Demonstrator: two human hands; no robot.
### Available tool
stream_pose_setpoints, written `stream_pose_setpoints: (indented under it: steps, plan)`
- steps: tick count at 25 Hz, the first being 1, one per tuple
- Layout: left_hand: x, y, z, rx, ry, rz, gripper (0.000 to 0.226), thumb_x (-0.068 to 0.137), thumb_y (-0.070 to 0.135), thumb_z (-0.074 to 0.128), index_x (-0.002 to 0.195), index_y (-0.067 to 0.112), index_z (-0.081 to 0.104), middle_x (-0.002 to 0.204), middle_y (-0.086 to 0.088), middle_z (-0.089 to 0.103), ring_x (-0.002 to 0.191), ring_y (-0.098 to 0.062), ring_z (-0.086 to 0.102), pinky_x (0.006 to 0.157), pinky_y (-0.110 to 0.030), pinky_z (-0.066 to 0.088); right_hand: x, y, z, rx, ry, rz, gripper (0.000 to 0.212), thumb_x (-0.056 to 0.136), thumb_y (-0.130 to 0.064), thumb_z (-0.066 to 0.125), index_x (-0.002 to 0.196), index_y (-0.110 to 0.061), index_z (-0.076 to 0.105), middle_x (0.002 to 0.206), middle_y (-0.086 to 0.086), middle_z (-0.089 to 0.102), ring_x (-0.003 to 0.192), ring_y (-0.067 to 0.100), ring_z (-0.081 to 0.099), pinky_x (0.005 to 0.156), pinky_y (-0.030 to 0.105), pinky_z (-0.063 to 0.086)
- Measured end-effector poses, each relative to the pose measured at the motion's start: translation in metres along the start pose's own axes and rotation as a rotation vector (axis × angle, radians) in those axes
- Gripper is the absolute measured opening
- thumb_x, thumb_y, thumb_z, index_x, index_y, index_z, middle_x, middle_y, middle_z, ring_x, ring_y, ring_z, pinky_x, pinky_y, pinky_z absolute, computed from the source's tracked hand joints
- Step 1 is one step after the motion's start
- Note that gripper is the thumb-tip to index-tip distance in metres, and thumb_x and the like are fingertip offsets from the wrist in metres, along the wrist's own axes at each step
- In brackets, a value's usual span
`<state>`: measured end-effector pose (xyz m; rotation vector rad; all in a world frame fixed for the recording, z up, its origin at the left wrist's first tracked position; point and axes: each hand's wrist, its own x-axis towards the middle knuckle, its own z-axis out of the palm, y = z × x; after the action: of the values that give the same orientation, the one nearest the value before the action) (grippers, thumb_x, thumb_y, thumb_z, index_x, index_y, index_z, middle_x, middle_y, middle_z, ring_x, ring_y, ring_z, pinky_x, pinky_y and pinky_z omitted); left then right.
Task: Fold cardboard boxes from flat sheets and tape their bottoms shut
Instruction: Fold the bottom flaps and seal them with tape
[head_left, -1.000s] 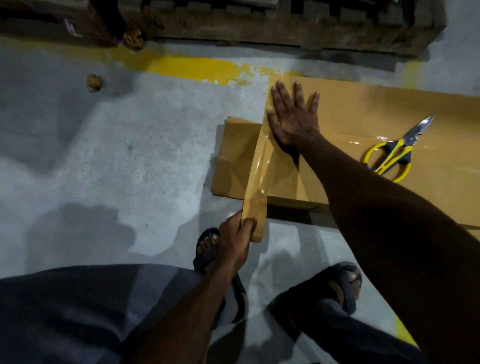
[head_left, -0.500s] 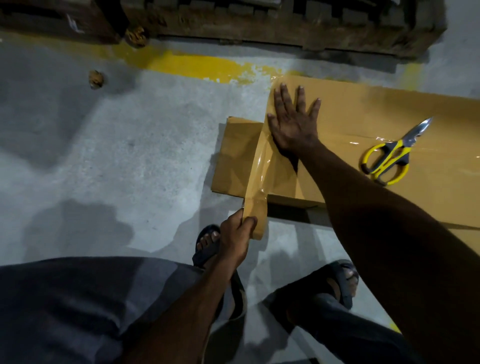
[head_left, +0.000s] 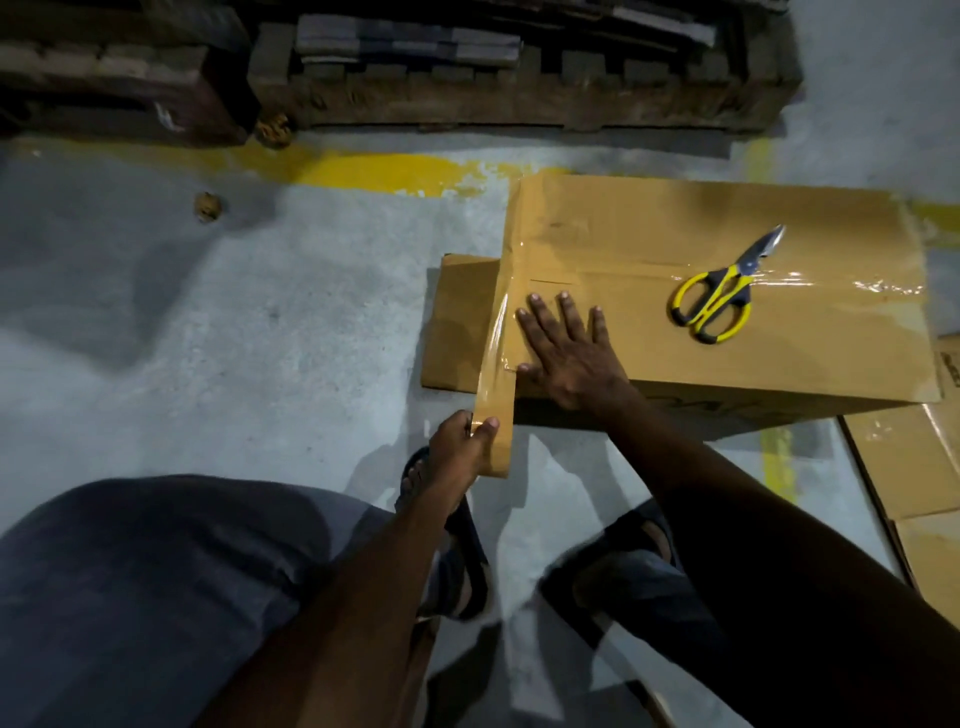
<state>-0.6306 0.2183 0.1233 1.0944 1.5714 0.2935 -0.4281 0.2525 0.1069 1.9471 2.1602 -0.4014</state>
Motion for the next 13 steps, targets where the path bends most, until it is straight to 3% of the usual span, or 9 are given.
stream_pose_setpoints:
  steps: [3, 5, 7, 9, 11, 13]
  plan:
    - [-0.001, 0.000, 0.000, 0.035, 0.040, -0.030, 0.027, 0.087, 0.039, 0.067, 0.085, 0.013, 0.059, 0.088, -0.007, 0.064, 0.085, -0.027, 0.060, 0.070, -0.036, 0.047, 0.004, -0.004, -0.014, 0.044, -0.071, 0.022, 0.075, 0.097, -0.063, 0.022, 0.155, -0.029, -0.010, 0.163, -0.002, -0.017, 0.149, 0.034, -0.013, 0.115, 0.064, 0.000]
    - [0.001, 0.006, 0.000, 0.090, 0.069, -0.053, 0.037, 0.080, 0.040, 0.075, 0.096, 0.013, 0.054, 0.096, -0.005, 0.059, 0.087, -0.023, 0.058, 0.066, -0.030, 0.044, -0.003, 0.003, -0.020, 0.095, -0.040, 0.059, 0.073, 0.098, -0.059, 0.029, 0.156, -0.026, -0.002, 0.165, 0.002, -0.009, 0.150, 0.035, -0.006, 0.116, 0.061, 0.004]
    - [0.004, 0.010, -0.001, 0.112, 0.086, -0.023, 0.047, 0.074, 0.035, 0.080, 0.100, 0.016, 0.045, 0.100, -0.002, 0.051, 0.089, -0.019, 0.053, 0.064, -0.028, 0.040, -0.013, 0.022, -0.026, 0.145, 0.174, 0.259, 0.065, 0.099, -0.048, 0.036, 0.155, -0.020, 0.019, 0.163, 0.012, 0.009, 0.147, 0.040, 0.011, 0.116, 0.059, 0.015]
    - [0.008, 0.010, -0.002, 0.033, 0.044, 0.039, 0.046, 0.074, 0.025, 0.081, 0.105, 0.020, 0.047, 0.109, 0.002, 0.053, 0.098, -0.017, 0.052, 0.074, -0.028, 0.040, -0.025, 0.047, -0.028, 0.182, 0.327, 0.568, 0.061, 0.095, -0.039, 0.045, 0.150, -0.016, 0.033, 0.158, 0.023, 0.020, 0.141, 0.047, 0.022, 0.112, 0.058, 0.024]
    - [0.007, 0.012, -0.004, -0.050, -0.013, 0.088, 0.042, 0.077, 0.014, 0.078, 0.110, 0.023, 0.055, 0.113, 0.005, 0.056, 0.105, -0.015, 0.052, 0.078, -0.025, 0.041, -0.035, 0.065, -0.027, 0.270, 0.227, 0.757, 0.061, 0.095, -0.041, 0.047, 0.150, -0.020, 0.031, 0.158, 0.027, 0.012, 0.142, 0.050, 0.017, 0.109, 0.063, 0.025]
    - [0.006, 0.015, -0.004, -0.081, -0.039, 0.105, 0.034, 0.079, 0.010, 0.075, 0.108, 0.023, 0.064, 0.113, 0.003, 0.059, 0.106, -0.015, 0.053, 0.073, -0.023, 0.042, -0.041, 0.073, -0.019, 0.310, 0.102, 0.770, 0.055, 0.098, -0.043, 0.043, 0.147, -0.023, 0.034, 0.158, 0.027, 0.005, 0.144, 0.048, 0.011, 0.106, 0.068, 0.024]
